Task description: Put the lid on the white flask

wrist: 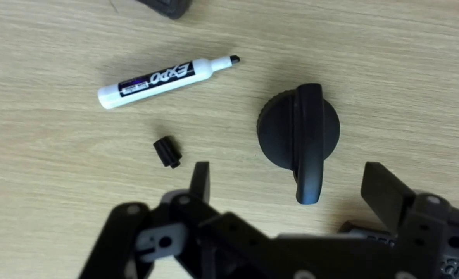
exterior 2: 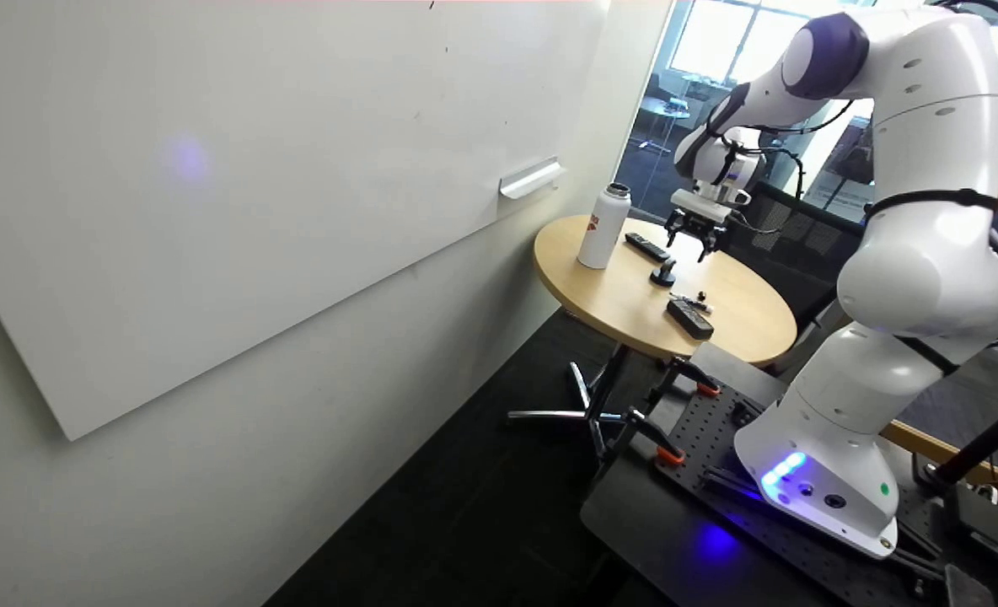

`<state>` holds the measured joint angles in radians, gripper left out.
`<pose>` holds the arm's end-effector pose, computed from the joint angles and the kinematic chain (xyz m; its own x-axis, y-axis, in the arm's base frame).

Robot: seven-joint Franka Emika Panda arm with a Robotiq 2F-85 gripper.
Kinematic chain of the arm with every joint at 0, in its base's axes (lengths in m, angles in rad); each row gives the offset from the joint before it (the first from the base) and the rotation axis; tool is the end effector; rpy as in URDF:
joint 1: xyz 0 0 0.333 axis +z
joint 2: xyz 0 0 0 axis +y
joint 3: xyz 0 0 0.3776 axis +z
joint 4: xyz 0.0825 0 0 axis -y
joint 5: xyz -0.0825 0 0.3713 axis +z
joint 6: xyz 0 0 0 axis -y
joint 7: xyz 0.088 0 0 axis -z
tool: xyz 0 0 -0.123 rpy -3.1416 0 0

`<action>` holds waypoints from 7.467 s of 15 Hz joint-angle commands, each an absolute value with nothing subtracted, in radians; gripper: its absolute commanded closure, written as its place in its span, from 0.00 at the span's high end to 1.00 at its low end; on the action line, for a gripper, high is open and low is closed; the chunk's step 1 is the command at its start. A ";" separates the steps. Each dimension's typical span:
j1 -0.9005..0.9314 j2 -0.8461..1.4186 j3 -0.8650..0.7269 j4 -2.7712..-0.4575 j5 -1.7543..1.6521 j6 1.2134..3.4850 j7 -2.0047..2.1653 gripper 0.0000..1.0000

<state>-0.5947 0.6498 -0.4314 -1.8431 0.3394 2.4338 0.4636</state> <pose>0.3765 -0.5549 0.2425 -0.0967 -0.9947 0.0361 -0.9951 0.0974 0.0182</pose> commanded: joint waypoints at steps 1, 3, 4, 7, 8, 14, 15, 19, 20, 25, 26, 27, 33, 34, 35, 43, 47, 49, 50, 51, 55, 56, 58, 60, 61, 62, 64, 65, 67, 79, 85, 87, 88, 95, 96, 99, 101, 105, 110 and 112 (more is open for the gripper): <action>-0.595 0.658 -0.430 -1.833 0.338 2.430 0.469 1.00; -0.595 0.666 -0.429 -1.825 0.338 2.430 0.474 1.00; -0.595 0.668 -0.429 -1.823 0.338 2.430 0.475 1.00; -0.581 0.674 -0.433 -1.832 0.337 2.469 0.490 1.00; -0.576 0.677 -0.433 -1.837 0.337 2.486 0.493 1.00; -0.557 0.726 -0.433 -1.829 0.345 2.561 0.506 1.00; -0.555 0.736 -0.433 -1.825 0.346 2.565 0.508 1.00; -0.557 0.760 -0.429 -1.815 0.350 2.565 0.504 0.73; -0.556 0.764 -0.430 -1.815 0.350 2.564 0.504 0.68; -0.552 0.760 -0.435 -1.816 0.347 2.566 0.504 0.30; -0.549 0.756 -0.437 -1.818 0.346 2.571 0.505 0.21; -0.545 0.752 -0.442 -1.821 0.343 2.574 0.509 0.14; -0.514 0.697 -0.500 -1.852 0.320 2.575 0.530 0.05; -0.508 0.686 -0.512 -1.854 0.315 2.571 0.533 0.05; -0.504 0.671 -0.523 -1.859 0.310 2.570 0.529 0.05; -0.504 0.477 -0.533 -1.896 0.265 2.535 0.452 0.05; -0.500 0.357 -0.512 -1.906 0.215 2.477 0.366 0.05; -0.498 0.312 -0.490 -1.892 0.205 2.415 0.317 0.05; -0.503 0.296 -0.472 -1.878 0.213 2.373 0.282 0.05; -0.507 0.279 -0.453 -1.868 0.225 2.327 0.247 0.05; -0.502 0.280 -0.431 -1.848 0.227 2.290 0.215 0.05; -0.499 0.274 -0.427 -1.847 0.227 2.284 0.210 0.20; -0.499 0.278 -0.427 -1.848 0.227 2.284 0.211 0.20; -0.503 0.285 -0.428 -1.848 0.227 2.285 0.211 0.20; -0.506 0.288 -0.430 -1.848 0.227 2.285 0.211 0.20; -0.507 0.289 -0.430 -1.848 0.227 2.285 0.211 0.05; -0.502 0.271 -0.418 -1.842 0.247 2.291 0.204 0.05; -0.497 0.263 -0.414 -1.839 0.245 2.297 0.200 0.05; -0.482 0.252 -0.409 -1.830 0.230 2.318 0.201 0.05; -0.448 0.281 -0.365 -1.740 0.241 2.304 0.195 0.05; -0.438 0.316 -0.353 -1.733 0.228 2.298 0.190 0.05; -0.442 0.335 -0.345 -1.726 0.240 2.304 0.180 0.05; -0.443 0.345 -0.342 -1.722 0.243 2.303 0.179 0.05; -0.452 0.402 -0.334 -1.675 0.248 2.292 0.186 0.05; -0.452 0.406 -0.334 -1.671 0.247 2.293 0.187 0.05; -0.452 0.415 -0.333 -1.659 0.244 2.292 0.187 0.05; -0.452 0.418 -0.330 -1.653 0.245 2.290 0.185 0.05; -0.454 0.418 -0.321 -1.652 0.251 2.275 0.177 0.05; -0.455 0.422 -0.308 -1.660 0.256 2.274 0.173 0.05; -0.455 0.424 -0.306 -1.660 0.255 2.274 0.174 0.05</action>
<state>-0.4415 0.4196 -0.3202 -1.6811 0.2349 2.3039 0.2004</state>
